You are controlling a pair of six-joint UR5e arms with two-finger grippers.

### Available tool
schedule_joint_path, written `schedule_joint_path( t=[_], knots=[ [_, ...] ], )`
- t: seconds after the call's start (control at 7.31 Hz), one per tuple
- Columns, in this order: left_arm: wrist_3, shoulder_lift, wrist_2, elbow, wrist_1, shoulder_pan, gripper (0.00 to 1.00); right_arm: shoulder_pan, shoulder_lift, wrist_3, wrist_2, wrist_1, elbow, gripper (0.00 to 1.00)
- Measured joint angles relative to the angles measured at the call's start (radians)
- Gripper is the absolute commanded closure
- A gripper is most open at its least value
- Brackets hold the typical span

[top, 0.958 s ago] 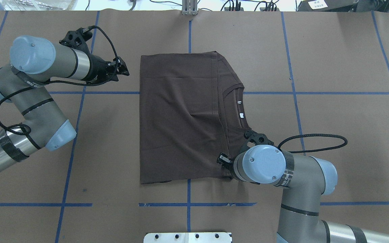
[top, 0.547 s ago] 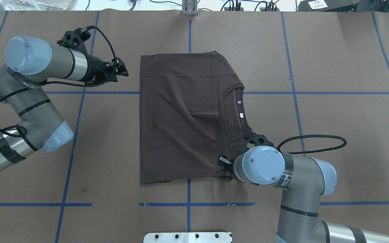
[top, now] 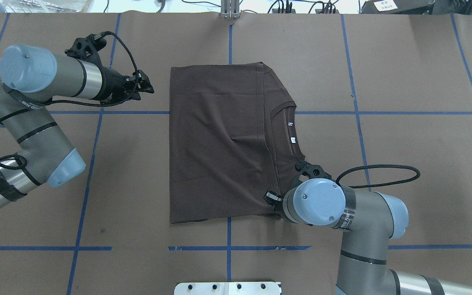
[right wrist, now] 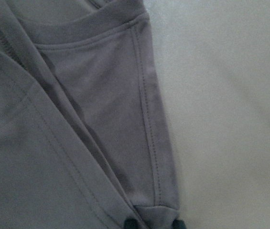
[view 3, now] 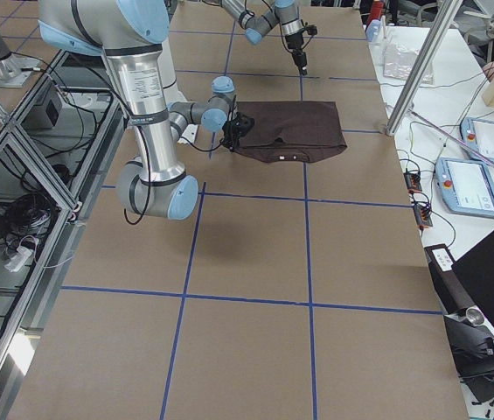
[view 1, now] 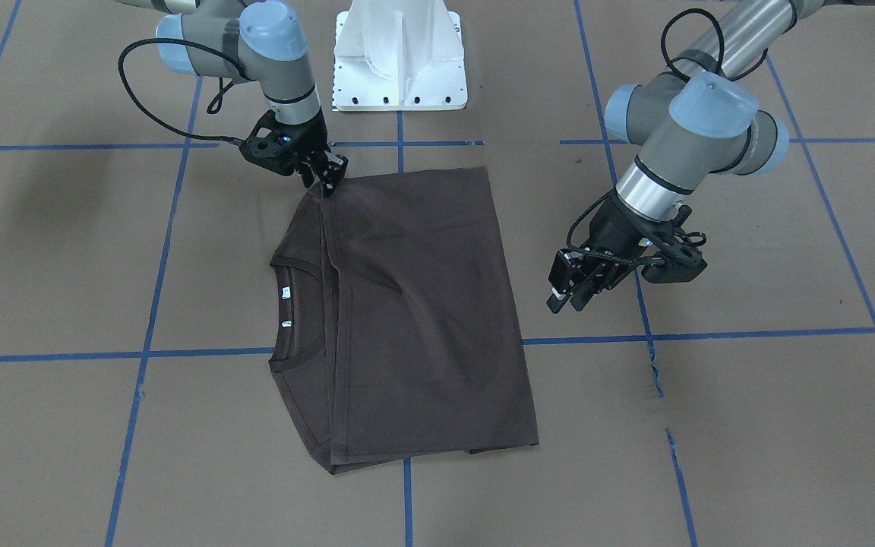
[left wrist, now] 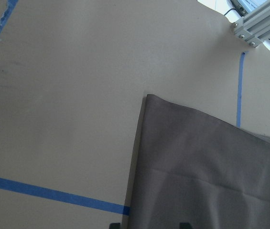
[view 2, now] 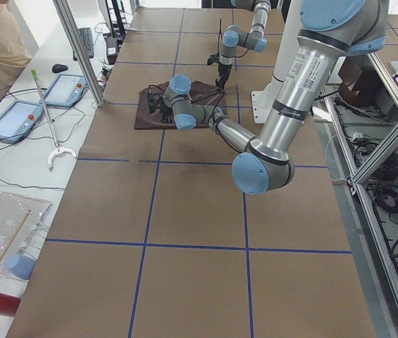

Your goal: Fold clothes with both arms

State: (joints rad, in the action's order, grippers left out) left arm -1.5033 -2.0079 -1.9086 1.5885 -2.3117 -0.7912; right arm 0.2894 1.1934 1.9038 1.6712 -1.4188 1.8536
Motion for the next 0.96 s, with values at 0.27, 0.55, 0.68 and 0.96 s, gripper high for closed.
schedule_joint_path(
  t=[0.27,0.55,0.68,0.96],
  knots=[
    [-0.001,0.002,0.0,0.002,0.0,0.001,0.49,0.0,-0.002,-0.001,0.001,0.0,0.002,1.0],
    [-0.008,0.016,-0.017,0.024,0.0,0.0,0.49,0.007,-0.005,-0.002,0.008,-0.002,0.025,1.0],
    [-0.029,0.027,-0.027,0.044,0.0,0.002,0.49,0.009,0.001,0.0,0.017,-0.007,0.05,1.0],
    [-0.116,0.049,-0.032,0.105,0.003,0.046,0.48,-0.011,0.018,0.035,0.025,-0.062,0.126,1.0]
  ],
)
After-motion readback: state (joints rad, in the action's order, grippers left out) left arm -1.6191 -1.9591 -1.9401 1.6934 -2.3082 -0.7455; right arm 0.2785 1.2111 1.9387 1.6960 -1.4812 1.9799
